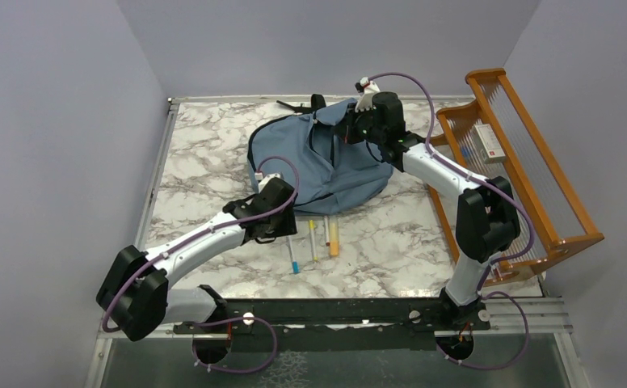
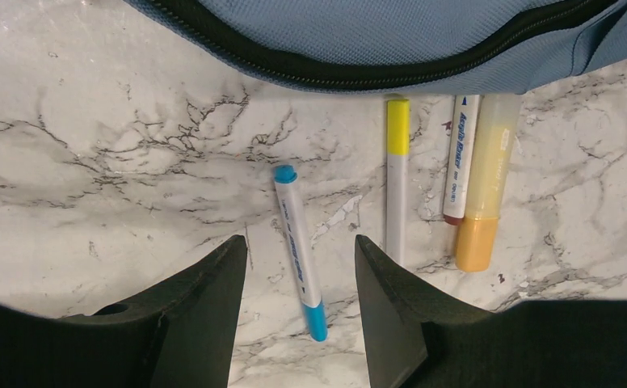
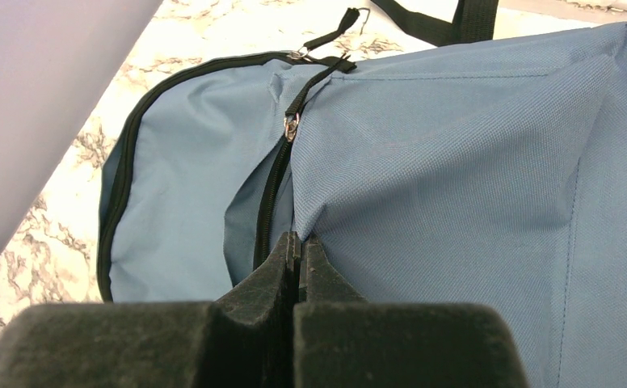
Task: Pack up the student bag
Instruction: Pick up the stationery from the center of the board.
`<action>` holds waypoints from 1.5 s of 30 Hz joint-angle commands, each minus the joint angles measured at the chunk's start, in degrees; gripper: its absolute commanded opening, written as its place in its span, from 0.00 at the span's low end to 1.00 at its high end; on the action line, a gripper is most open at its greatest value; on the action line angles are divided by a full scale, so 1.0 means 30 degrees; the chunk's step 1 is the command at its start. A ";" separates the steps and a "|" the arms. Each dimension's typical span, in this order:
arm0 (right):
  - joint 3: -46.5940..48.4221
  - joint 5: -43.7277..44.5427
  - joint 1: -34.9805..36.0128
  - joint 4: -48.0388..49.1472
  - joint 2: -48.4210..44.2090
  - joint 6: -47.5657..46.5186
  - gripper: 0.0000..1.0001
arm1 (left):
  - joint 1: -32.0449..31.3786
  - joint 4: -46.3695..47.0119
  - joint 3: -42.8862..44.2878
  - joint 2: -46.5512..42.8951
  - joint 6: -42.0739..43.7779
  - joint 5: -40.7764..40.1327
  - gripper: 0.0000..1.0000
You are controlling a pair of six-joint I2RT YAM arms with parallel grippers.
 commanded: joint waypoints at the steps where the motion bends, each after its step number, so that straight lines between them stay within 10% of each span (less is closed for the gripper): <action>1: 0.0046 -0.0465 0.0219 0.1401 -0.0226 0.0070 0.01 | -0.0266 0.1236 -0.0410 0.0211 -0.0249 -0.0076 0.53; 45: -0.0622 -0.0277 0.0137 0.1446 -0.0188 -0.0313 0.00 | -0.2907 -0.0698 -0.0779 0.5682 -0.0352 -0.2050 0.37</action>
